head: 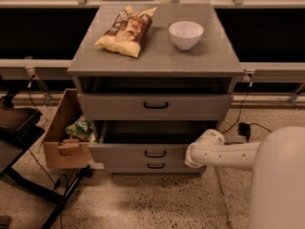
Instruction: Close middle drawer
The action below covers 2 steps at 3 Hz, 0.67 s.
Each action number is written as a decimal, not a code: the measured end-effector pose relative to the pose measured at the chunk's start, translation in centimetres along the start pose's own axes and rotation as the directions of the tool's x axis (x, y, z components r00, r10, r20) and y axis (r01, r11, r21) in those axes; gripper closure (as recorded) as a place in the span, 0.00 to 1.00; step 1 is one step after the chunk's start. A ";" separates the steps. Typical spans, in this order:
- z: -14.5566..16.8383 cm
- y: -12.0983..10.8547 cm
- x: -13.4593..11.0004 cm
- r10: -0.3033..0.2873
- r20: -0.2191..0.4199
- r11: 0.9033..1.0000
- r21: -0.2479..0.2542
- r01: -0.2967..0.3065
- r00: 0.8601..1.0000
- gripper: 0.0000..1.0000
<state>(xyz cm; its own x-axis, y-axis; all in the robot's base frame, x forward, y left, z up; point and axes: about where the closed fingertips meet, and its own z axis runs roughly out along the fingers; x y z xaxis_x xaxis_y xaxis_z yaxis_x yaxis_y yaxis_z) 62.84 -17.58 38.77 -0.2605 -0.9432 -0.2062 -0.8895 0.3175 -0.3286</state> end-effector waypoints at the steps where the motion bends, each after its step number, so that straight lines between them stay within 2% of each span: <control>1: -0.2 -2.4 0.4 0.001 -0.017 1.000 0.022 -0.001 1.000 1.00; 2: -0.4 -3.8 0.7 0.003 -0.026 0.999 0.035 -0.002 1.000 1.00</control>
Offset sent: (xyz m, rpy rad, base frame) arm 0.1407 -0.0780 0.0599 -0.1031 -0.0961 -0.0644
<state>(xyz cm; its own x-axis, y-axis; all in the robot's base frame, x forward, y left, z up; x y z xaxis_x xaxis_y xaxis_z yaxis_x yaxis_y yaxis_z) 65.91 -19.50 40.24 -0.2725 -0.9445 -0.1835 -0.8751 0.3225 -0.3607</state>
